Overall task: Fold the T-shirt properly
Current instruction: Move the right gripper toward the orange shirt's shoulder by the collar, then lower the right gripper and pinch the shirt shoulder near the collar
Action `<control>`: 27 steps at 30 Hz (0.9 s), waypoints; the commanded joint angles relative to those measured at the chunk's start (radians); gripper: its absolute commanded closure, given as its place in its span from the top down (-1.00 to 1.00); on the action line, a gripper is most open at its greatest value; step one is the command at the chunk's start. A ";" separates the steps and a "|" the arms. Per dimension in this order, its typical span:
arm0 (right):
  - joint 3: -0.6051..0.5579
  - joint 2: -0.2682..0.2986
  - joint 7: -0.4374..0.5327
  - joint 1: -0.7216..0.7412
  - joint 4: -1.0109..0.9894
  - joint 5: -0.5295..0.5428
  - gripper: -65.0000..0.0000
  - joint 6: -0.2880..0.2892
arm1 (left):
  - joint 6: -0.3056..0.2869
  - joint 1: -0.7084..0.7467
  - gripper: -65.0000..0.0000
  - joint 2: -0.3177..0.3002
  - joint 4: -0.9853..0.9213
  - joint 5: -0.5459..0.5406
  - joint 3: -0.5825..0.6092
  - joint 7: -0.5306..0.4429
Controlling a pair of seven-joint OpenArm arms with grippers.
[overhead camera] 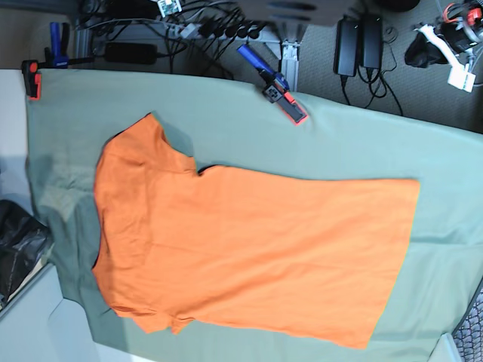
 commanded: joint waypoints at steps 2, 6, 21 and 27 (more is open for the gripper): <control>0.029 0.018 0.005 -0.040 0.080 -0.002 -0.24 -0.022 | -0.016 0.035 -0.49 -0.028 0.091 -0.031 -0.030 0.003; 0.097 0.025 -0.006 -0.052 0.193 0.023 -0.24 -0.022 | -0.016 0.054 -0.49 -0.058 0.210 -0.071 -0.070 0.013; 0.433 0.009 -0.068 0.237 0.281 0.404 -0.13 -0.013 | -0.016 0.000 -0.07 -0.159 0.256 -0.085 -0.078 -0.013; 0.431 -0.087 -0.097 0.396 0.175 0.502 0.01 -0.010 | -0.016 -0.012 -0.07 -0.192 0.256 -0.055 -0.078 -0.012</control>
